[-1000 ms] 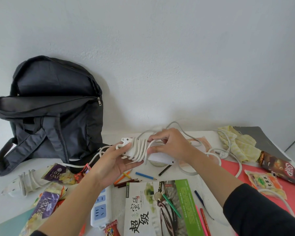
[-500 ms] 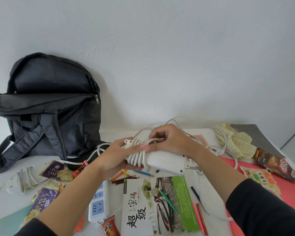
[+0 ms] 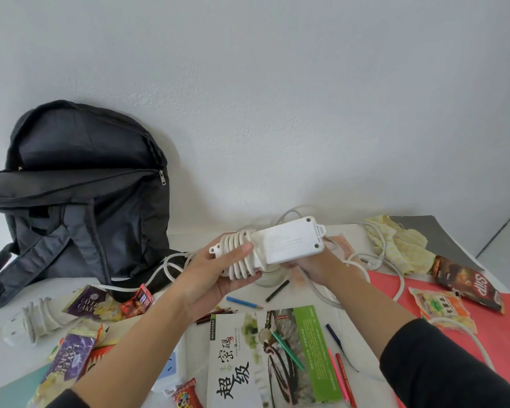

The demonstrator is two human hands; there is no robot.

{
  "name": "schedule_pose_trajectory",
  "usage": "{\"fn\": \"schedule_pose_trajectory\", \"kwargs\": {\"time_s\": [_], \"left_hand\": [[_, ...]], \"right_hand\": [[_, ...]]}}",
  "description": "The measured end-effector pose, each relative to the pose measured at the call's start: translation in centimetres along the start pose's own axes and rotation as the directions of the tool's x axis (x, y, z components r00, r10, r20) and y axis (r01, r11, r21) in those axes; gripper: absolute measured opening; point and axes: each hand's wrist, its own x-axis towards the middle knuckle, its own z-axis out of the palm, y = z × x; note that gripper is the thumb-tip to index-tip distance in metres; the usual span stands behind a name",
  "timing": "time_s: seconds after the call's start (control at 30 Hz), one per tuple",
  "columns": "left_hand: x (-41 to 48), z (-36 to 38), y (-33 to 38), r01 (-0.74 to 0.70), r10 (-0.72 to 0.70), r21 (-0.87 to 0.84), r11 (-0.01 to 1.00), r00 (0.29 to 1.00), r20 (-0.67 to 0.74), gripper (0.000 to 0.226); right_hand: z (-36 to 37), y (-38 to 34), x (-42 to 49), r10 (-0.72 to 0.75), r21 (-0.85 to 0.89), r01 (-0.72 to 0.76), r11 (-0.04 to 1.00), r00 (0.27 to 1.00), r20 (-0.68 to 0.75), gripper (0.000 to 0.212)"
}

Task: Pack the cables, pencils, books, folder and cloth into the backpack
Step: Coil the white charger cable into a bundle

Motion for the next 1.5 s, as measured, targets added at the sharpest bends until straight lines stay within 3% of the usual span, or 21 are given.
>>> {"fn": "schedule_pose_trajectory", "kwargs": {"time_s": [0.1,0.17,0.27,0.4,0.5,0.6,0.67,0.73,0.8,0.9,0.97,1.13,1.23,1.4,1.5], "left_hand": [[0.1,-0.2,-0.3,-0.040,0.041,0.033,0.999,0.999,-0.002,0.049],[0.3,-0.1,-0.1,-0.088,0.093,0.148,0.985,0.995,-0.029,0.053],[0.6,0.5,0.3,-0.121,0.145,0.295,0.948,0.987,-0.063,0.052],[1.1,0.5,-0.2,-0.128,0.161,0.262,0.956,0.981,-0.108,0.057],[1.6,-0.1,-0.8,-0.160,0.190,0.237,0.958,0.975,-0.111,0.062],[2.6,-1.1,-0.7,-0.203,0.250,0.230,0.952,0.948,-0.198,0.062],[3.4,-2.1,-0.4,-0.210,0.280,0.259,0.943,0.919,-0.276,0.056],[3.9,-3.3,-0.1,-0.203,0.312,0.335,0.920,0.897,-0.314,0.049],[4.4,-4.6,0.1,-0.190,0.335,0.420,0.888,0.891,-0.306,0.047],[4.1,-5.3,0.3,-0.150,0.286,0.470,0.870,0.930,-0.233,0.045],[3.2,-4.9,0.6,-0.146,0.234,0.462,0.875,0.962,-0.139,0.046],[1.1,-2.8,1.7,-0.118,0.106,0.305,0.945,0.993,0.055,0.052],[0.5,-1.8,2.0,-0.104,0.077,0.216,0.971,0.989,0.130,0.052],[0.1,-0.5,1.2,-0.060,0.050,0.096,0.994,0.994,0.094,0.058],[0.3,-0.1,0.7,-0.065,0.066,0.055,0.996,0.998,-0.016,0.070]], "right_hand": [[0.7,-0.1,-0.5,0.018,0.013,-0.018,1.000,1.000,-0.007,0.044],[1.2,-0.2,-0.6,0.036,0.067,-0.041,0.997,0.997,0.066,0.042],[1.8,-0.6,-1.2,0.174,0.083,-0.187,0.979,0.975,0.138,0.033],[2.4,-0.5,-1.5,0.363,0.068,-0.387,0.920,0.903,0.230,0.034],[2.8,-0.8,-2.1,0.412,-0.006,-0.430,0.903,0.861,0.299,0.034],[2.7,-1.2,-2.6,0.371,-0.126,-0.349,0.929,0.875,0.312,0.031],[2.1,-1.5,-2.4,0.288,-0.278,-0.212,0.937,0.920,0.267,0.026],[1.5,-2.1,-1.9,0.126,-0.475,-0.003,0.880,0.966,0.227,0.019],[1.1,-2.9,-1.5,-0.056,-0.563,0.176,0.807,0.973,0.224,0.007],[0.5,-4.6,-1.2,-0.223,-0.514,0.308,0.801,0.949,0.221,0.009],[-0.2,-5.8,-0.9,-0.260,-0.430,0.337,0.838,0.938,0.229,0.009],[-2.0,-7.4,0.0,-0.182,-0.186,0.245,0.952,0.936,0.302,0.020],[-1.9,-7.2,0.6,-0.101,-0.002,0.108,0.994,0.934,0.342,0.021],[0.1,-4.7,2.6,-0.068,-0.151,0.106,0.983,0.968,0.241,0.024],[0.9,-2.5,3.0,-0.178,0.098,0.160,0.982,0.960,0.218,0.054]]}}
